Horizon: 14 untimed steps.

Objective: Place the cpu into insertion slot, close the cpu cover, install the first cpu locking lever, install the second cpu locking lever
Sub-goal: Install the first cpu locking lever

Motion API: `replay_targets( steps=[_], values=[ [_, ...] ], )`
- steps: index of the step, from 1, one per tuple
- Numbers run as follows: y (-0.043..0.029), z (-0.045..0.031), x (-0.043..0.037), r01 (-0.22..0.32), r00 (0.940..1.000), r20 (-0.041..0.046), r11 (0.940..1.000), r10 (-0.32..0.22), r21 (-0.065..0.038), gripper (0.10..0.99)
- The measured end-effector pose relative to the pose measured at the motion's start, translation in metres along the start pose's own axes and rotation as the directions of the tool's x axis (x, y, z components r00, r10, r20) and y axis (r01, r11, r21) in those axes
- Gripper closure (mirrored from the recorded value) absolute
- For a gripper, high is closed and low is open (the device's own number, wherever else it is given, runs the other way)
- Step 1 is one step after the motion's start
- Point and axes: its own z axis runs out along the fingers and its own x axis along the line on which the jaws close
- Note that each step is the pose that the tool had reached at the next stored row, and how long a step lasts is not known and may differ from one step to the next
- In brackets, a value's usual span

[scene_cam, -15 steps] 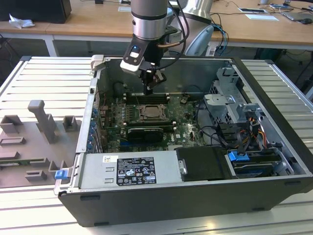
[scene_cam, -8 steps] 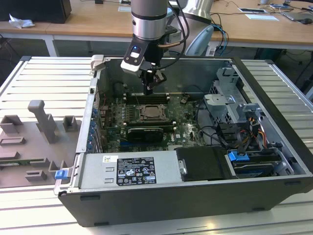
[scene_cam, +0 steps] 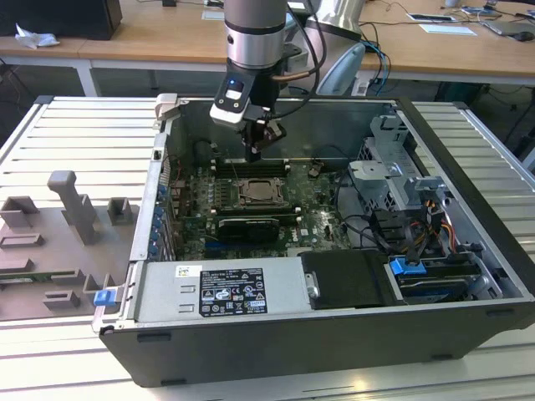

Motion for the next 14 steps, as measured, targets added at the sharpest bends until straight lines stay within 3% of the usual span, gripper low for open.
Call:
replay_targets(
  steps=[4,8,14],
  values=[
    [-0.0001,0.0002,0.0,0.078,0.9969,-0.0031,0.997,-0.078,0.001,0.98],
    [0.0,0.0003,0.0,0.145,0.9894,-0.0059,0.9895,-0.145,0.001,0.98],
    [0.0,0.0005,0.0,0.19,0.9818,-0.0078,0.9818,-0.19,0.001,0.98]
  ],
)
